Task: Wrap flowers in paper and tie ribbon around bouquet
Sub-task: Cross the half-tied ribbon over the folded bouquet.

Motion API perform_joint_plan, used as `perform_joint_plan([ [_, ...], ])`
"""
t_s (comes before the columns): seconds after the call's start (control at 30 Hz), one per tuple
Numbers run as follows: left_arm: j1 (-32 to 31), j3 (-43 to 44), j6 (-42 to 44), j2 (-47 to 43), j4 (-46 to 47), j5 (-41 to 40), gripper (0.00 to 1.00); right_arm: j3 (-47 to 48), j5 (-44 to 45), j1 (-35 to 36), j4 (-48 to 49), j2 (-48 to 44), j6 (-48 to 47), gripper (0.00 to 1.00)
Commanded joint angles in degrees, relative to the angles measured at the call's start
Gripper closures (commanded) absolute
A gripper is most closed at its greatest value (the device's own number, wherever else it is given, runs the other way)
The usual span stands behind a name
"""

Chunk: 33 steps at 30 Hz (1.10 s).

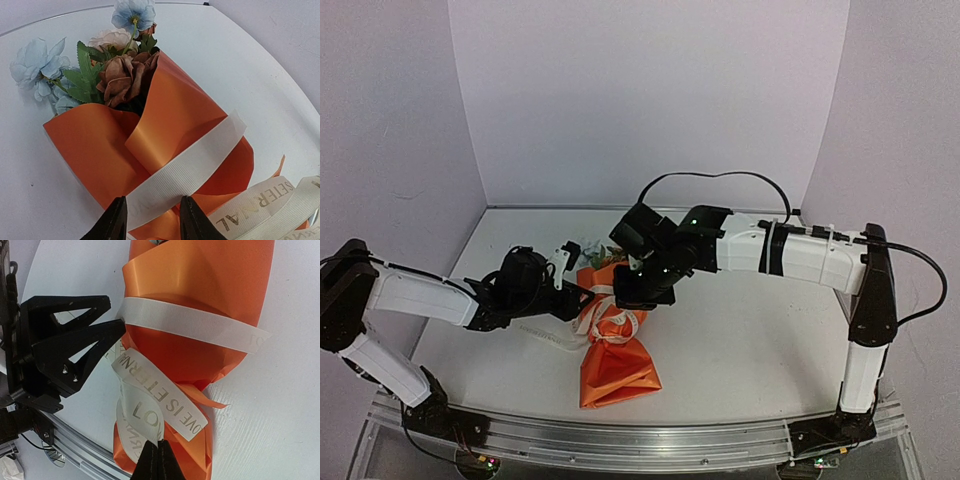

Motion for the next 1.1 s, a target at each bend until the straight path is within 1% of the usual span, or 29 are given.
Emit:
perform_joint_plan([
  [0.0,0.5,2.2,-0.2,1.0,1.5,1.3,0.68,2.3,1.5,-0.4,-0.4,0.4,-1.0,1.0],
  [0.13,0.7,1.5,-0.7,1.1,3.2,-0.7,0.81,2.2,1.5,-0.5,-0.4,0.5,-1.1,1.0],
  [0.27,0.8,1.2,-0.5,0.9,4.1,-0.8,0.89,2.1,1.4,-0.7,-0.4,0.5,-1.1,1.0],
  [0.4,0.9,0.4,-0.3,-1.6,4.9,-3.6,0.99,2.1,1.4,-0.9,-0.4,0.7,-1.1,1.0],
  [0.5,1.2,-0.4,0.2,-4.7,4.7,-5.2,1.0,2.2,1.3,-1.2,-0.4,0.8,-1.1,1.0],
  [0.6,1.4,-0.9,0.7,-7.2,3.7,-4.9,1.0,2.1,1.2,-1.6,-0.4,0.8,-1.1,1.0],
  [0.8,1.4,-2.4,0.9,-14.0,0.2,-1.5,1.0,2.4,0.9,-2.5,-0.4,1.1,-1.5,1.0],
  [0.93,1.4,-4.1,0.9,-22.5,-3.9,5.9,1.0,4.0,-0.8,-3.5,-0.3,2.5,-2.1,1.0],
  [1.07,0.9,-5.7,0.8,-28.9,-5.7,18.0,1.0,6.4,-3.6,-5.0,0.1,4.5,-3.9,1.0],
])
